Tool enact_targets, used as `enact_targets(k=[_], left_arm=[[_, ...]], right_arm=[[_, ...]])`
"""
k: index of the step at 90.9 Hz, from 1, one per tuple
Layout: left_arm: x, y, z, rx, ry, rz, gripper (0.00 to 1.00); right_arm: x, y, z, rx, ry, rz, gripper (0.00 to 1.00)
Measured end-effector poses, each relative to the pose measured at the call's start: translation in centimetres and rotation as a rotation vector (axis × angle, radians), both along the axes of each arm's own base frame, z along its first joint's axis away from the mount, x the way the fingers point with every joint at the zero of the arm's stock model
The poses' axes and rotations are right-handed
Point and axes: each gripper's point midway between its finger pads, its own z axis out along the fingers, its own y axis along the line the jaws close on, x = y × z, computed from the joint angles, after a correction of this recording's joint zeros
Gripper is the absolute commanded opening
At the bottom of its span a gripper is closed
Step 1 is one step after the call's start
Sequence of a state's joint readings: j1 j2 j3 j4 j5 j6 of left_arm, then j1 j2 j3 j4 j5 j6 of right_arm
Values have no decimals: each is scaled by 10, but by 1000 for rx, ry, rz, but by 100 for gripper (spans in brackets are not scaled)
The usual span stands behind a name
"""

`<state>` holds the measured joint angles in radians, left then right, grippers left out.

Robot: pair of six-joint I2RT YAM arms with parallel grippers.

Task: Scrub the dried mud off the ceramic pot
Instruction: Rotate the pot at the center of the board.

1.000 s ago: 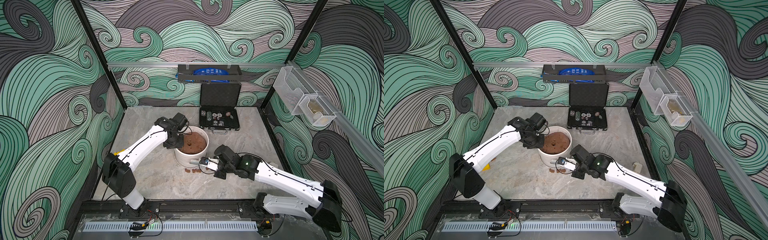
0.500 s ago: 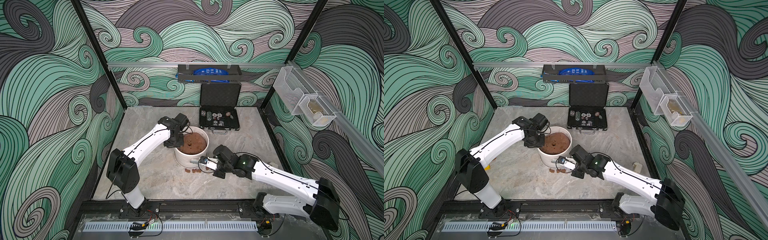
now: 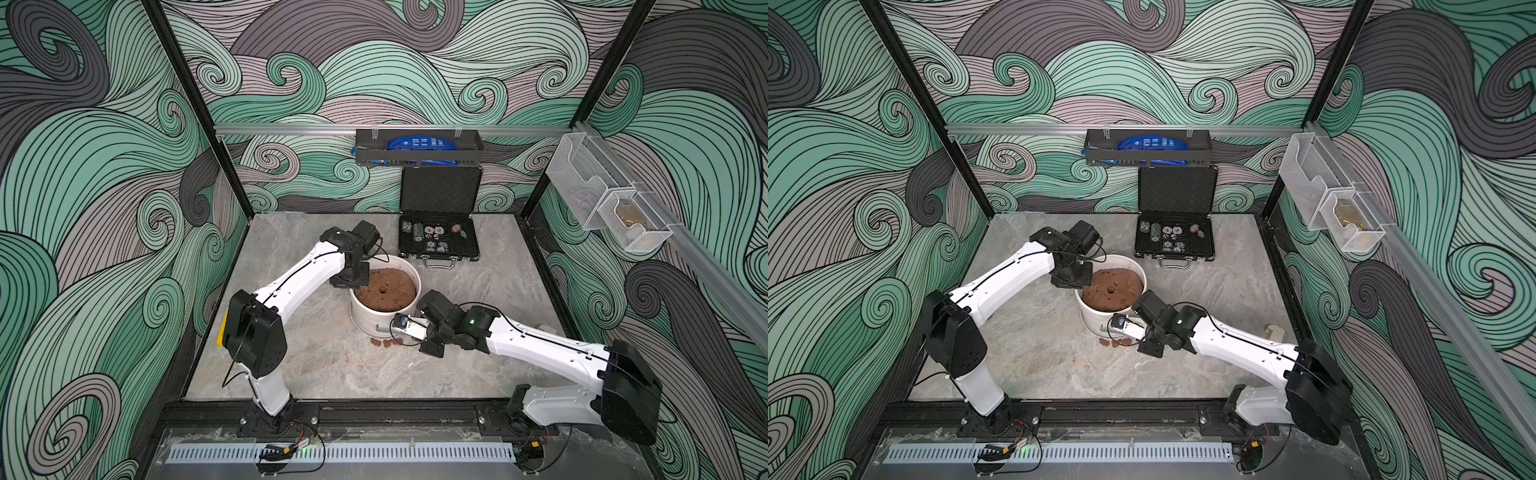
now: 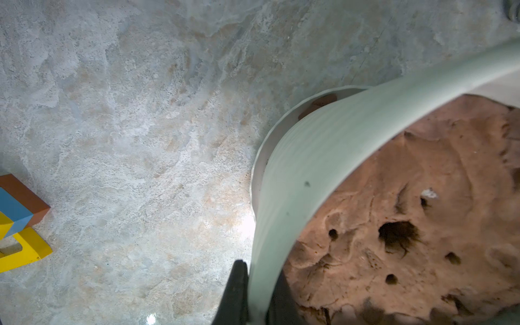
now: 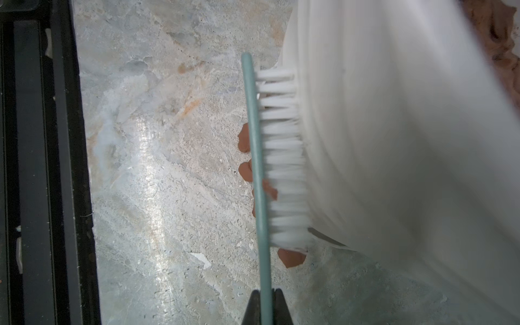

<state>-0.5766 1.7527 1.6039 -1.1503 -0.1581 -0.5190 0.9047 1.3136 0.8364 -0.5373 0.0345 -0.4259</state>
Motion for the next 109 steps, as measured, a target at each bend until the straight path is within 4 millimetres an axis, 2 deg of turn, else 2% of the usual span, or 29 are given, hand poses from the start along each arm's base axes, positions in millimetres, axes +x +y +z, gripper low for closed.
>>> enact_targets(k=[11, 26, 38, 47, 62, 76, 85, 96, 109], left_arm=[[2, 0, 0, 3, 1, -13, 6], [4, -1, 0, 6, 1, -37, 6], [9, -4, 1, -3, -3, -72, 6], [13, -7, 1, -17, -8, -120, 6], [19, -9, 1, -24, -9, -221, 6], [25, -9, 1, -18, -9, -327, 6], [29, -7, 1, -16, -5, -381, 6], [35, -6, 2, -23, 0, -445, 6], [44, -8, 1, -30, -1, -505, 6]], right_arm=[[-2, 5, -3, 4, 8, -7, 0], [-4, 9, -17, -35, 12, -10, 0], [-9, 6, -30, -108, 7, 4, 0], [-13, 3, -31, -137, -1, 17, 0], [-19, 4, -14, -92, -13, 41, 0], [-21, 13, 25, 45, -57, 66, 0], [-17, 16, 41, 100, -79, 63, 0], [-10, 15, 41, 102, -79, 47, 0], [-5, 15, 24, 60, -42, 37, 0]])
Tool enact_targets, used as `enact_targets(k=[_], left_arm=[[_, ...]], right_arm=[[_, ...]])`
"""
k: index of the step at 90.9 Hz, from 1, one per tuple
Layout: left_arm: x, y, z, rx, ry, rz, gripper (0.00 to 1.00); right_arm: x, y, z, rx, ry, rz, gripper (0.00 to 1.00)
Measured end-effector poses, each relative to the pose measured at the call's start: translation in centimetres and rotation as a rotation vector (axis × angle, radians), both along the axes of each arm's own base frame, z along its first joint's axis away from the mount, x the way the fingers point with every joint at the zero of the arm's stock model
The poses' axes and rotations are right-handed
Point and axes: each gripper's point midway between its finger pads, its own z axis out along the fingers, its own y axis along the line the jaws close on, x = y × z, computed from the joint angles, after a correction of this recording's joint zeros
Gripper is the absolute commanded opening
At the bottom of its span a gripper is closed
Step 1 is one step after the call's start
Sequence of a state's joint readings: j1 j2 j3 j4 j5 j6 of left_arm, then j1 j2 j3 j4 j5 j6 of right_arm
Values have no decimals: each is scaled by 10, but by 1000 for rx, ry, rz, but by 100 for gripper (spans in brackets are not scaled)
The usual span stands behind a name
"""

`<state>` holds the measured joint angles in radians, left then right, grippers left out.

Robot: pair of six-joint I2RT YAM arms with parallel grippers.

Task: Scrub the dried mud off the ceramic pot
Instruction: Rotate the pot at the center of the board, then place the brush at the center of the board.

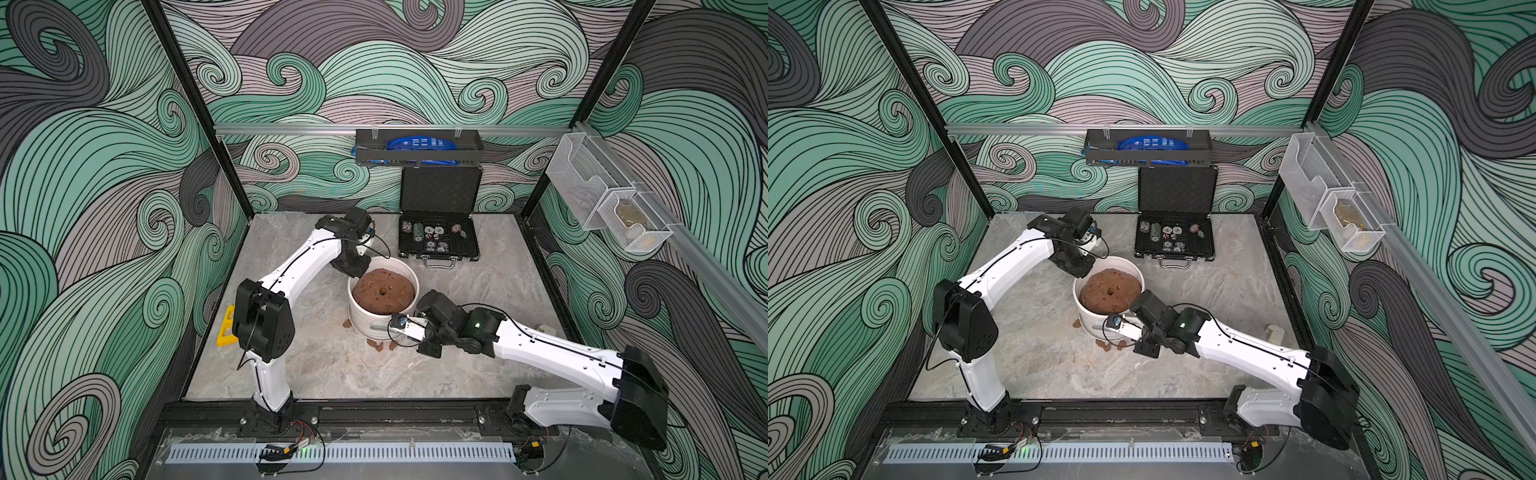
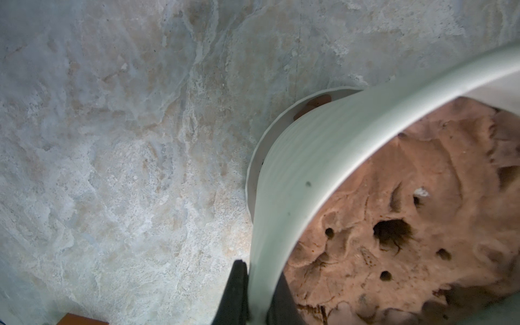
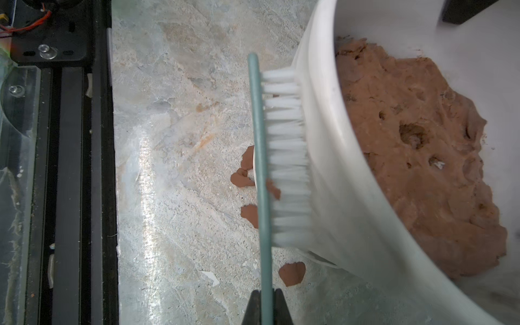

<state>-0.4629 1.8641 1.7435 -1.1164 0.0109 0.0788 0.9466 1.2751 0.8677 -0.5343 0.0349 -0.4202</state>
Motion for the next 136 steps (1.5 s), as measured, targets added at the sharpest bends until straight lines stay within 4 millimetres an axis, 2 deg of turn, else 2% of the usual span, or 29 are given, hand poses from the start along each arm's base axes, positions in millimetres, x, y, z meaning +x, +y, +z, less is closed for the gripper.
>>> enact_targets(k=[24, 41, 47, 54, 75, 93, 106, 121, 129, 136], left_arm=[[5, -1, 0, -13, -7, -66, 5], [11, 0, 0, -4, -12, -130, 5], [13, -1, 0, 0, -10, -156, 6], [14, -1, 0, 1, -11, -183, 6], [19, -4, 0, -7, -17, -254, 8], [23, -5, 0, -9, -22, -305, 10], [25, -6, 0, -12, -13, -323, 11], [25, -7, 0, -20, -11, -328, 14], [24, -9, 0, -40, -6, -329, 19], [25, -12, 1, -65, -5, -323, 26]], right_arm=[[0, -1, -13, -27, 21, 0, 0], [-5, -5, -35, -98, 39, 12, 0], [-6, -5, -34, -93, 38, 16, 0], [-8, -2, -23, -54, 30, 28, 0], [-19, 6, 29, 134, -11, 74, 0], [-10, -4, 59, 266, -58, -1, 0], [10, -19, 79, 385, -91, -145, 0], [47, -42, 98, 512, -88, -395, 0], [61, -57, 96, 560, -65, -521, 0], [71, -71, 85, 584, -26, -636, 0]])
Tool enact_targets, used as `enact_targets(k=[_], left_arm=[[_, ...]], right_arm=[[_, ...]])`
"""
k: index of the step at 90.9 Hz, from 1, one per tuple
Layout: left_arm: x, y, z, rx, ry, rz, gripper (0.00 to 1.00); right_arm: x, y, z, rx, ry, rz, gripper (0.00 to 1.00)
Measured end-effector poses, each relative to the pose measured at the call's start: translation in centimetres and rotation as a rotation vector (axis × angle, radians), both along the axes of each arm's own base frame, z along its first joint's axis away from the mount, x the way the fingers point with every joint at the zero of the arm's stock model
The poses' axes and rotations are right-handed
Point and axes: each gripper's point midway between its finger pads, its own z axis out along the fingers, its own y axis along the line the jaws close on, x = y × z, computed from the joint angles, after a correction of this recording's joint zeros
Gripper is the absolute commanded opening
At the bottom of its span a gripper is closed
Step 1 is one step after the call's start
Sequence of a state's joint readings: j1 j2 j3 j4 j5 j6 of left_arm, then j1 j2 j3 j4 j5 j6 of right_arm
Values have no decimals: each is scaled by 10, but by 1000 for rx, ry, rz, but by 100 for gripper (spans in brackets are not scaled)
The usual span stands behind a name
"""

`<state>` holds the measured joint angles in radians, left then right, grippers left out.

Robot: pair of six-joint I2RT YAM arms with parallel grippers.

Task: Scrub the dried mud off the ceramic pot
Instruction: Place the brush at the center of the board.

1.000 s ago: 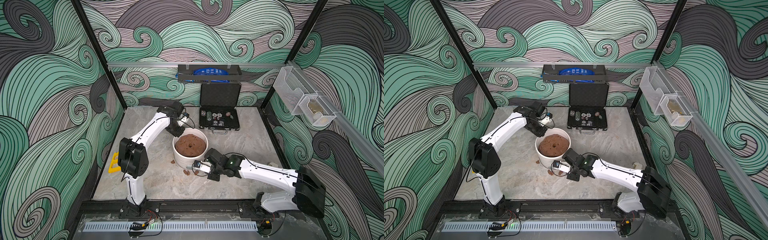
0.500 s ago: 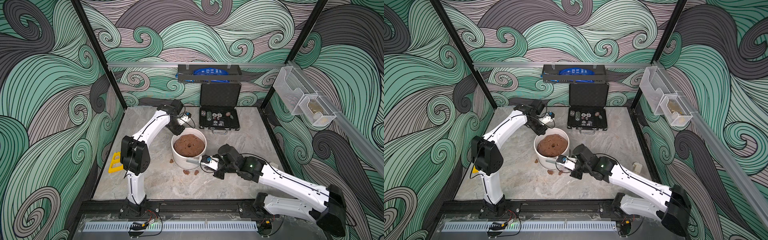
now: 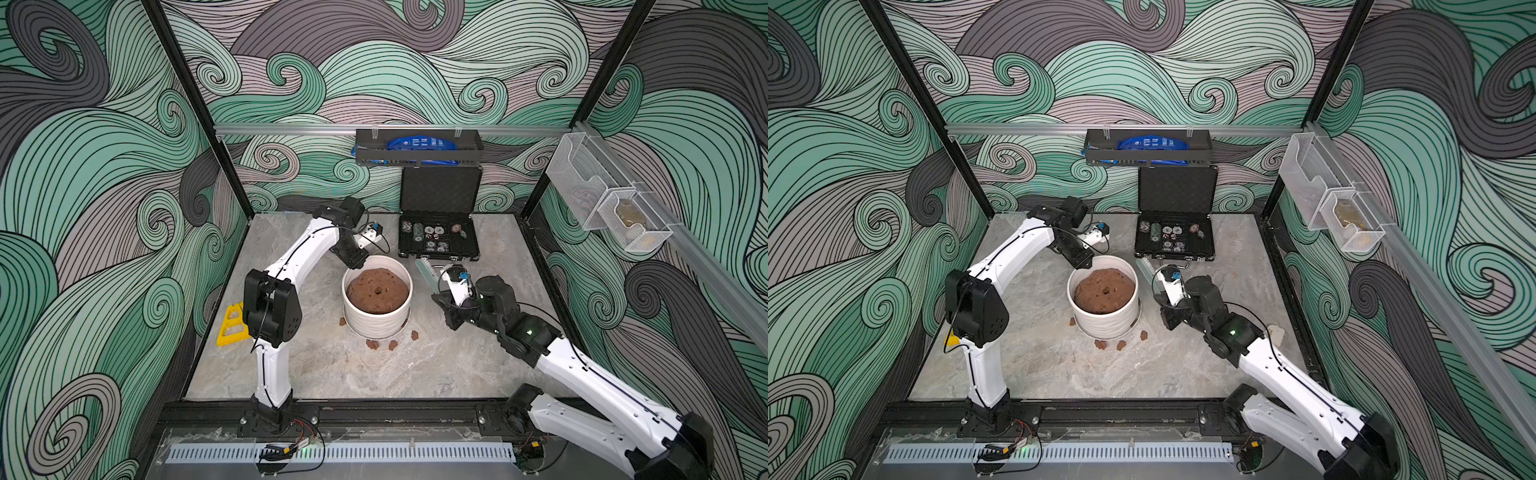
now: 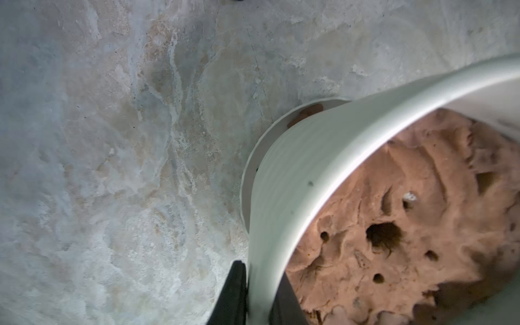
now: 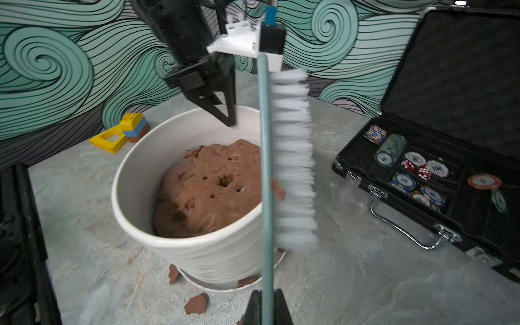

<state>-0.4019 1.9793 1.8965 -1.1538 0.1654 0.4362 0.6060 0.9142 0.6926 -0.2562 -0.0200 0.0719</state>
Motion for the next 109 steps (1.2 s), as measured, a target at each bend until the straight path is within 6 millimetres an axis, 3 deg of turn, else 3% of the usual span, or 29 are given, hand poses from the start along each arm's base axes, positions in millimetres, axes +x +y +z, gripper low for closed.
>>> enact_targets(k=[19, 31, 36, 46, 52, 61, 70, 81, 92, 109], left_arm=[[1, -6, 6, -40, 6, 27, 42], [6, -9, 28, -79, -38, 75, 80], [5, -7, 43, -101, -64, 115, 88], [-2, 0, 79, -149, -147, 181, 98], [-10, 11, 98, -171, -200, 241, 99], [-23, 33, 111, -198, -249, 340, 99], [-34, 63, 104, -204, -272, 476, 99], [-51, 93, 76, -191, -271, 619, 99], [-65, 110, 53, -174, -269, 713, 99], [-71, 131, 36, -169, -313, 817, 99]], right_arm=[[11, -39, -47, 71, 165, -227, 0], [11, -51, -73, 107, 255, -321, 0], [12, -53, -81, 112, 286, -349, 0], [16, -53, -101, 108, 362, -407, 1], [18, -54, -114, 95, 411, -435, 2], [22, -54, -129, 75, 463, -478, 3], [29, -56, -138, 61, 486, -521, 4], [39, -56, -143, 51, 491, -554, 6], [43, -57, -153, 35, 505, -578, 8], [43, -61, -167, 2, 526, -597, 15]])
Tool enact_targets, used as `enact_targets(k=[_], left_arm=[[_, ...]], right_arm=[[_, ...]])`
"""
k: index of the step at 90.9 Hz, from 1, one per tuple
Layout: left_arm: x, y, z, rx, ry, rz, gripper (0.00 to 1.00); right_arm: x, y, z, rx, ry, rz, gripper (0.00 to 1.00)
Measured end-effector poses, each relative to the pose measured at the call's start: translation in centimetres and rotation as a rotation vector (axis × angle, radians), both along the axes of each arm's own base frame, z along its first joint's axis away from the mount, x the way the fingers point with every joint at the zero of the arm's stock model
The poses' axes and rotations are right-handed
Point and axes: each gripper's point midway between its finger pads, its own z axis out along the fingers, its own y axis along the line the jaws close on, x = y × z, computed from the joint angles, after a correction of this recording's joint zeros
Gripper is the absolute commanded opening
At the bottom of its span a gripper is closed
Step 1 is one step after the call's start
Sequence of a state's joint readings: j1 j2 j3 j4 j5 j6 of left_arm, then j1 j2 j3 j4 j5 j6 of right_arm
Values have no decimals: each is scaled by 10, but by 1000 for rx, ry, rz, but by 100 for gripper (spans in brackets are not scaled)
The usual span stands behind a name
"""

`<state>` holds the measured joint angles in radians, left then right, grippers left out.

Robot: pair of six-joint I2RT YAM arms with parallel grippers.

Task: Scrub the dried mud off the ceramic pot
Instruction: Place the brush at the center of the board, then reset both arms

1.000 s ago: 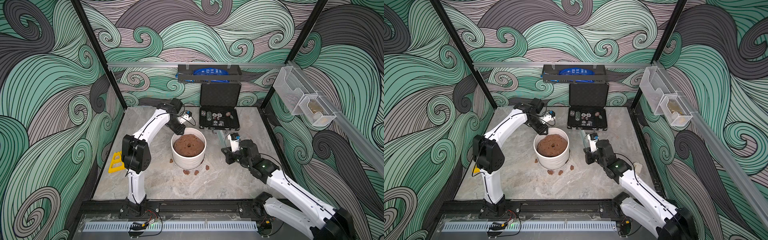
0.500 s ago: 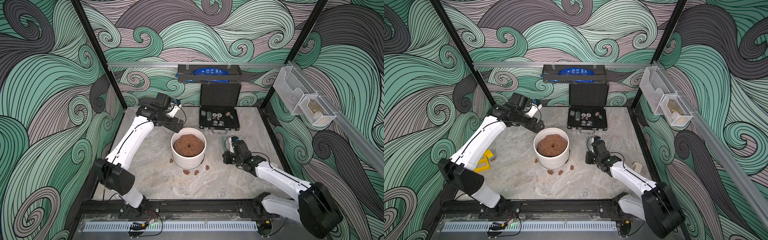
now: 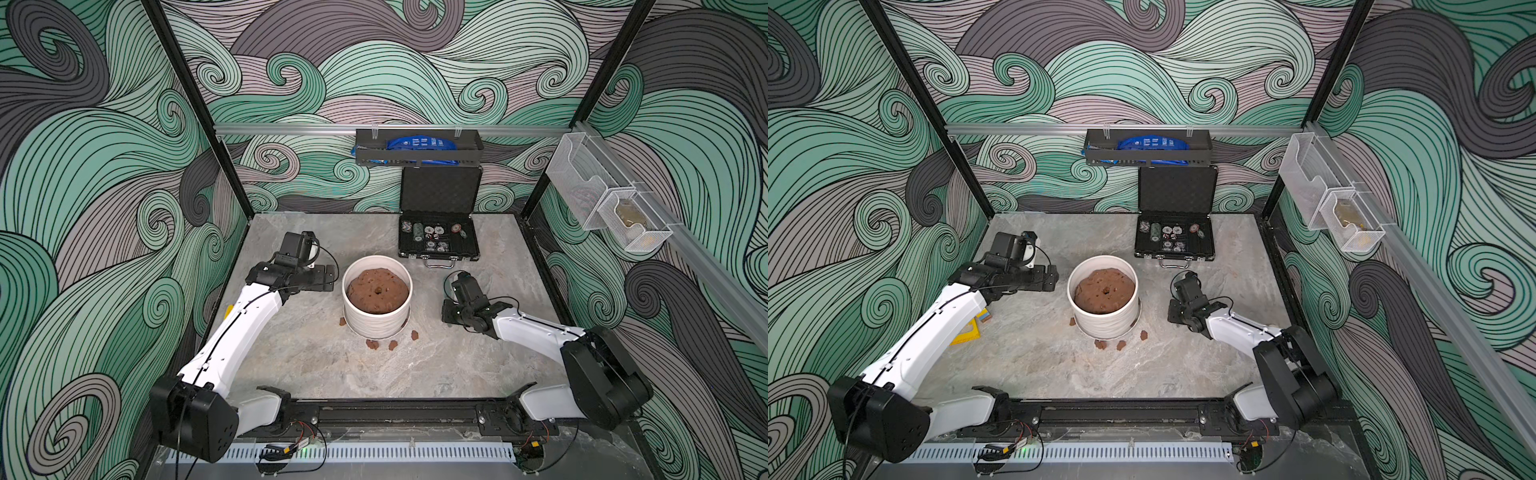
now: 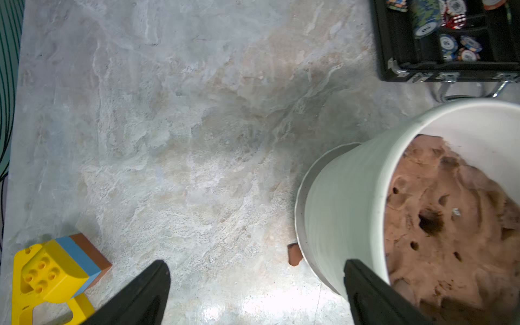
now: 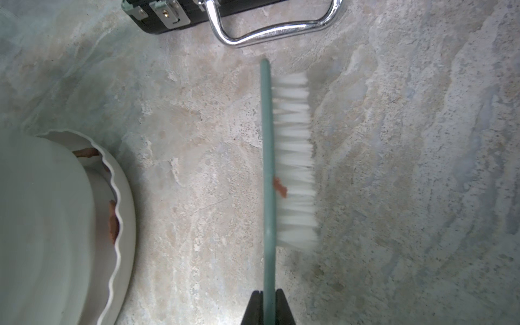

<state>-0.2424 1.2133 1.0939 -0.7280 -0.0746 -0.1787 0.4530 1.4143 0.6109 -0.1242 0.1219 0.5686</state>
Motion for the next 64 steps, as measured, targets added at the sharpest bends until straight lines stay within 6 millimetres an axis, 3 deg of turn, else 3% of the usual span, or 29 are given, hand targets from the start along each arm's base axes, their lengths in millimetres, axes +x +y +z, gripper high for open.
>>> enact_targets(k=[13, 26, 42, 51, 64], left_arm=[[-4, 11, -13, 2, -24, 55, 99], [-4, 14, -28, 4, -16, 77, 99], [1, 20, -31, 29, -28, 99, 99], [7, 28, -32, 55, -39, 128, 99], [19, 49, -32, 114, -79, 209, 99]], right_arm=[[2, 0, -1, -2, -7, -3, 24], [5, 1, 1, -2, -20, 1, 25], [6, 1, 5, -6, -28, 6, 34], [14, 1, 21, 2, -65, 12, 47], [34, -6, 68, 46, -194, -6, 67]])
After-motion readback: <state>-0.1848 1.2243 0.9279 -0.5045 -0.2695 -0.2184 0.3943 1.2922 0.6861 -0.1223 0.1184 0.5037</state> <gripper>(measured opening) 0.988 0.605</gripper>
